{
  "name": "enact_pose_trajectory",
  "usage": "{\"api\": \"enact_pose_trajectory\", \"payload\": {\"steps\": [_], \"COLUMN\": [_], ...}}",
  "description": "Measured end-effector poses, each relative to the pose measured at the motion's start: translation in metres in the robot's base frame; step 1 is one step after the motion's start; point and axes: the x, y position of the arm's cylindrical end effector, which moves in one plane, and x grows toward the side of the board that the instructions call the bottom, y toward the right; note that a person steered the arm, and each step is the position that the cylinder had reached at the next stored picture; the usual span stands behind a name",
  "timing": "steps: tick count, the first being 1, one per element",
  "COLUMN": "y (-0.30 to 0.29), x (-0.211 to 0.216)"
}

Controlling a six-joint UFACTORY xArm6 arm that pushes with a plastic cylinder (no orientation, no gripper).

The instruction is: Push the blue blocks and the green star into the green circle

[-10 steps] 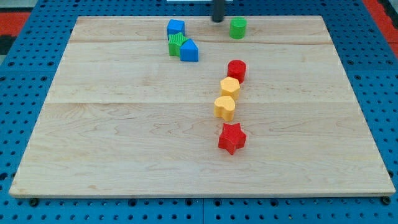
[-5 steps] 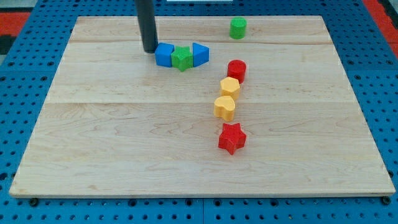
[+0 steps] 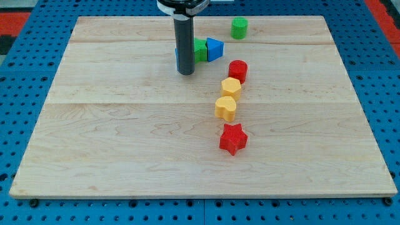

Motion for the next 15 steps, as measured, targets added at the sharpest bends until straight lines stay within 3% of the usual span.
{"api": "enact_pose_trajectory", "payload": {"steps": [2, 4, 5, 8, 12, 13, 15], "y": [0.0, -0.089, -0.084, -0.037, 0.099, 0.045, -0.017], "x": [-0.009, 0.015, 0.003, -0.027, -0.065, -0.065, -0.124]}}
